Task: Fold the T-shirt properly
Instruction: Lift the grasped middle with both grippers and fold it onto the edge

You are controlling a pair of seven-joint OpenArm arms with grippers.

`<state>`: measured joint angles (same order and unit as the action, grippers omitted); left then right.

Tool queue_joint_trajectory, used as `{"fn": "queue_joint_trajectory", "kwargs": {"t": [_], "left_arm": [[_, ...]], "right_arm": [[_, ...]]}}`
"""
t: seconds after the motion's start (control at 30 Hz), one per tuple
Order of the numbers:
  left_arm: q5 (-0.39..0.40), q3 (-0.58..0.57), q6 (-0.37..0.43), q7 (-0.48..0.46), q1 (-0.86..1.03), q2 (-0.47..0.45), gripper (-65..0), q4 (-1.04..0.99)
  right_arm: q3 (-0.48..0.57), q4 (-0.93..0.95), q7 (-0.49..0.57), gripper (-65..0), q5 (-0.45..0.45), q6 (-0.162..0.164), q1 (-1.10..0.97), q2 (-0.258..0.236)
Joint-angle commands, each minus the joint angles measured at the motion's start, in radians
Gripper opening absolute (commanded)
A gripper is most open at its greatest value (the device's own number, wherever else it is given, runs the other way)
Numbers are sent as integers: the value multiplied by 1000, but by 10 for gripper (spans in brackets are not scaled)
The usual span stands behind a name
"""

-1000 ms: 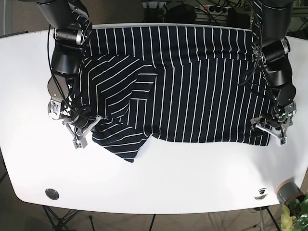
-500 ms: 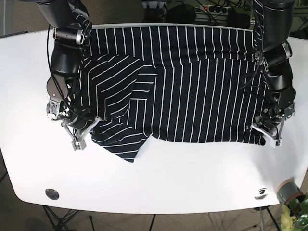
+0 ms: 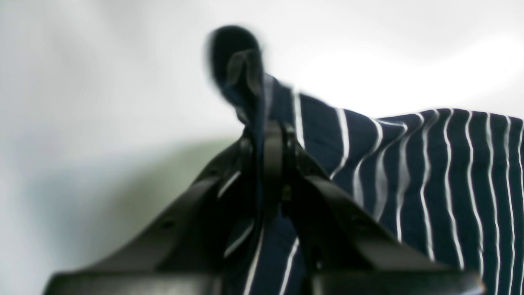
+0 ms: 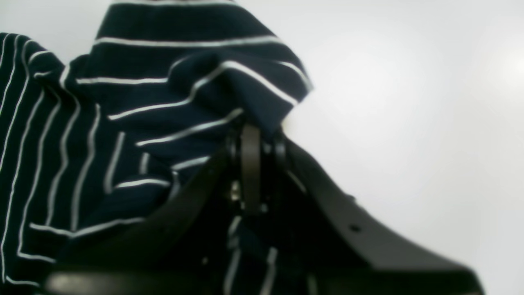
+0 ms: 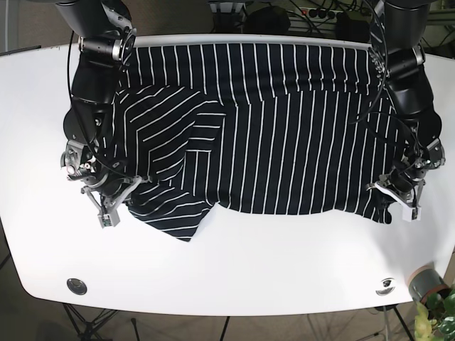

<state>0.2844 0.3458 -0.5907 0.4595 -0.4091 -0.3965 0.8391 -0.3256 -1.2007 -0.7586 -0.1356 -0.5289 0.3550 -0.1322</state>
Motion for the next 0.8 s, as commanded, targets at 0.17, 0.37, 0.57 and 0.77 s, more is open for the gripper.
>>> {"fn": "queue_joint_trajectory", "kwargs": {"t": [0.17, 0.37, 0.57, 0.77], "left_arm": [[54, 45, -4, 78, 95, -20, -650, 294], [68, 144, -5, 187, 190, -15, -650, 463], [137, 158, -5, 244, 286, -15, -650, 576], [195, 181, -5, 252, 387, -15, -650, 713]], "right_arm": [[-68, -176, -32, -628, -12, 0, -15, -28], [-71, -316, -83, -628, -12, 0, -81, -34], [-80, -465, -86, -628, -12, 3, -190, -33], [-143, -594, -86, -628, -14, 0, -294, 7]]}}
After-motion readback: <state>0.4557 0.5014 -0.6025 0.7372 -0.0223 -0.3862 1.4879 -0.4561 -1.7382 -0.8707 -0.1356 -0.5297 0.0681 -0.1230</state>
